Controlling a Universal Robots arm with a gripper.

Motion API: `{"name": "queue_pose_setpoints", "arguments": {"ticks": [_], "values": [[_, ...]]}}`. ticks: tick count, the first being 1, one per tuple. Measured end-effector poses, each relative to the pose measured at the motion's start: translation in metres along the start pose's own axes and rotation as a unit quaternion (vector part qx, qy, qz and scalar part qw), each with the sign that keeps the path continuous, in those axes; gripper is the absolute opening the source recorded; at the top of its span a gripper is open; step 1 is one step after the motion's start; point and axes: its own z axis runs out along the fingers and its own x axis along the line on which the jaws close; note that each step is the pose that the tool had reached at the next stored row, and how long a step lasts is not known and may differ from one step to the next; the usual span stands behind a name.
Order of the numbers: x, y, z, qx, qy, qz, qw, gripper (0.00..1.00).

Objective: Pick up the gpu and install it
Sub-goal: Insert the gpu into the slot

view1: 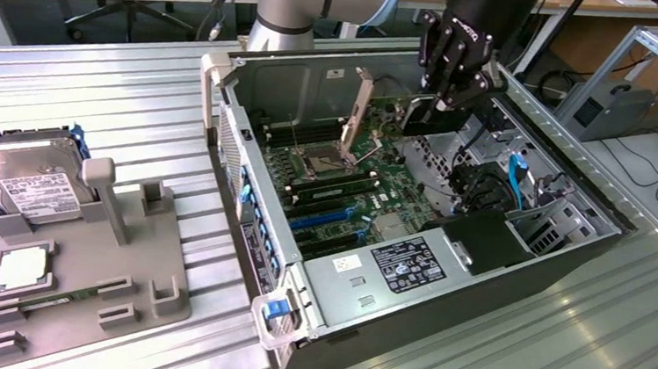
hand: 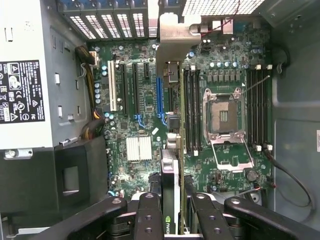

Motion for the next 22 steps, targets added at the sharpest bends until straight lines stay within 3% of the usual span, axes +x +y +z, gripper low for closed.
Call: {"name": "queue_pose_setpoints", "arguments": {"ticks": [14, 22], "values": [[0.001, 0.0025, 0.0238, 0.0000, 0.0000, 0.000, 1.0000, 0.27], [0.001, 0.0068, 0.0259, 0.0000, -0.0001, 0.000, 1.0000, 0.27]]}}
